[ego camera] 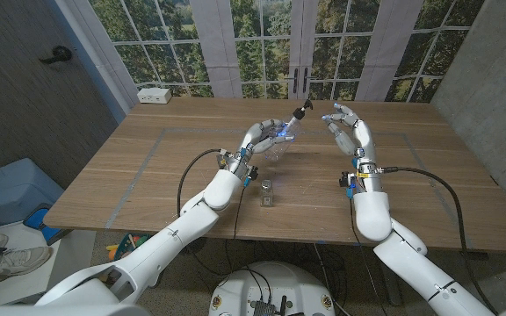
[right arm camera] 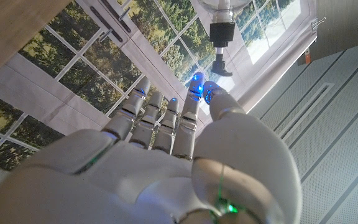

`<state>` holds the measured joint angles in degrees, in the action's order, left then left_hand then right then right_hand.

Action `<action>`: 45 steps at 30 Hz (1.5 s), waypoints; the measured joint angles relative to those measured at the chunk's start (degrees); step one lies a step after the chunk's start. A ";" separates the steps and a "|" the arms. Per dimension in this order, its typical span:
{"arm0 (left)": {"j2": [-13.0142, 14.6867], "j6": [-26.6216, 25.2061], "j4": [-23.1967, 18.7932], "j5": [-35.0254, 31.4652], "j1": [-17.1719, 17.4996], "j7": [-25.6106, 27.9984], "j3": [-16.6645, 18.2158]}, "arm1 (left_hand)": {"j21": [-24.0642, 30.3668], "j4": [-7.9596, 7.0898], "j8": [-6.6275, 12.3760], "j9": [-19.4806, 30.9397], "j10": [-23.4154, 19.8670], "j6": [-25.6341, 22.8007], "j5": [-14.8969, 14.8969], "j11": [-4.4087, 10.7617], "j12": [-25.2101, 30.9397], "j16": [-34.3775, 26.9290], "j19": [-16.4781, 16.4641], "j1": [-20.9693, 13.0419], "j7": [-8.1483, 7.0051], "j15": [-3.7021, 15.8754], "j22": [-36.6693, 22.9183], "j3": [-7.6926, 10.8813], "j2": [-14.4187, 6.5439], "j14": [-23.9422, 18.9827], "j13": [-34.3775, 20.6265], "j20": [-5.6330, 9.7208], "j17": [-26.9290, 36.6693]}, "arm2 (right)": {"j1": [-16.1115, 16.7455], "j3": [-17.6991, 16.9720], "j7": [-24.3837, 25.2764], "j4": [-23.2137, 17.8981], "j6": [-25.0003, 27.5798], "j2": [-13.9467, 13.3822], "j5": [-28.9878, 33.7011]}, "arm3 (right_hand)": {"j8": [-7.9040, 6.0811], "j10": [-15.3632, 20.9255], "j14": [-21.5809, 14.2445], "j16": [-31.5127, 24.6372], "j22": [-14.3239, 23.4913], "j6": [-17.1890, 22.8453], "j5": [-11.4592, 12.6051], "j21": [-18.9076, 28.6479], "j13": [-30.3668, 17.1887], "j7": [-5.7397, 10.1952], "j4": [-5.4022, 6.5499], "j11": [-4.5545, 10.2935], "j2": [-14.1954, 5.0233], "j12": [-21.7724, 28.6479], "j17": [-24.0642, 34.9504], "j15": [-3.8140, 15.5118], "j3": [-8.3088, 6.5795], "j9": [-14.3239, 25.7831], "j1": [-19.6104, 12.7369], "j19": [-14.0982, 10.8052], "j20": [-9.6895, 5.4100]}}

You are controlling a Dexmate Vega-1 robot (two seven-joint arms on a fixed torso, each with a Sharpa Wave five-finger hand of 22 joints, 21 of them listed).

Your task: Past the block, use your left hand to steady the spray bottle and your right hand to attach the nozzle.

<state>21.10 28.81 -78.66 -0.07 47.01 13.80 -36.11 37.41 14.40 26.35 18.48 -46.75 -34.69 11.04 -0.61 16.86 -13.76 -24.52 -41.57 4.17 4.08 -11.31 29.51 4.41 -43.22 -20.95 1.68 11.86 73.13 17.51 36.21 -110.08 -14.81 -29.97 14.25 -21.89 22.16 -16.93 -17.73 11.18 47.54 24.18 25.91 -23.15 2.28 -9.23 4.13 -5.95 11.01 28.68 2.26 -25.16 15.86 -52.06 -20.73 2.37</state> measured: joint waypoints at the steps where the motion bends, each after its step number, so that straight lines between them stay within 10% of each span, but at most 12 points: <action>1: 0.00 -0.11 0.00 -0.20 0.00 0.01 0.00 | 0.12 0.00 0.00 0.04 0.00 0.00 -0.01 0.00 0.03 0.00 -0.17 0.00 0.00 0.00 0.00 0.00 0.00 0.00 -0.16 0.22 0.00 | 0.06 -0.02 0.00 -0.62 0.00 -0.43 0.00 | 0.08 -0.07 0.17 0.00 0.00 -0.13 0.00 0.00 0.05 0.13 0.00 0.08 0.34 0.00 0.14 0.00 0.00 0.00 0.36 0.00 0.00; 27: 2.30 -3.42 -3.06 -2.66 0.13 0.08 -0.90 | 0.76 0.15 0.33 0.02 0.20 0.21 -0.43 0.20 0.10 0.07 0.03 0.00 -0.21 0.12 0.00 0.15 0.00 -0.18 -0.75 0.58 0.28 | -0.42 1.03 -4.26 -6.52 7.68 -5.69 4.04 | 0.49 -0.48 0.96 0.00 -0.26 -0.17 0.21 0.00 0.65 0.80 -1.29 0.72 0.15 0.24 0.57 -0.02 -0.32 0.05 0.09 -0.01 -0.01; 45: 3.27 -5.45 -5.27 -3.70 0.55 0.00 -1.34 | 0.77 0.13 0.33 -0.02 0.41 0.21 -0.22 0.41 -0.24 0.23 0.35 0.00 -0.21 0.20 0.00 0.13 0.00 -0.33 -1.18 0.89 0.27 | -2.06 1.63 -7.29 -7.17 7.28 -7.61 3.34 | 0.70 -1.60 1.48 0.78 -0.26 -1.23 0.44 0.00 1.37 -0.25 0.15 -0.05 2.29 0.23 1.00 0.09 0.48 0.79 2.34 1.11 0.29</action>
<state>24.38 23.36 -83.93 -3.77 47.56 13.80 -37.45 38.18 14.54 26.68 18.46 -46.34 -34.47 10.82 -0.20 16.63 -13.53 -24.17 -41.57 3.96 4.28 -11.31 29.65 4.41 -43.55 -22.13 2.57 12.13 71.07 19.14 28.92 -117.26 -7.53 -37.57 17.59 -21.19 20.56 -15.45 -16.95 10.92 46.31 24.61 25.91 -21.78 2.03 -9.08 4.08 -3.66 11.25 29.68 2.36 -24.68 16.64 -49.71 -19.62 2.66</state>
